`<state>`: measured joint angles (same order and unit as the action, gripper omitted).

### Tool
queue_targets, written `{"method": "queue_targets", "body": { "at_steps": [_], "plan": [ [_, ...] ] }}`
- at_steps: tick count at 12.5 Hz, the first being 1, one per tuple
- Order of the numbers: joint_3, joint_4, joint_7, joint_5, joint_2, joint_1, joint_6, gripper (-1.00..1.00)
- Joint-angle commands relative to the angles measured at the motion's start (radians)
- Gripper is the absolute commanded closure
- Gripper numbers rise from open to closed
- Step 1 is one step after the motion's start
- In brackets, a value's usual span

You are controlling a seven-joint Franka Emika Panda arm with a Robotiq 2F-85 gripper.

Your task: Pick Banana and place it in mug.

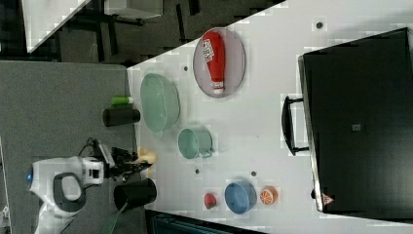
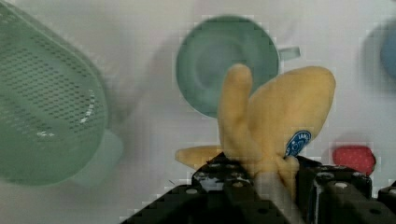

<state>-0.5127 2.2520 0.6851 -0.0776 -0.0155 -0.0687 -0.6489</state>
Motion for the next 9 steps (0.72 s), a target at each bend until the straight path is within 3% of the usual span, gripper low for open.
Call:
{"method": "queue_targets", "body": {
  "at_steps": [1,6,9],
  "plan": [
    [0.025,0.010,0.149,0.068,0.118,0.040,-0.051,0.46],
    [0.031,0.037,0.203,0.118,0.239,0.039,-0.241,0.40],
    [0.033,0.050,0.210,0.127,0.245,0.039,-0.280,-0.24]
  ]
}}
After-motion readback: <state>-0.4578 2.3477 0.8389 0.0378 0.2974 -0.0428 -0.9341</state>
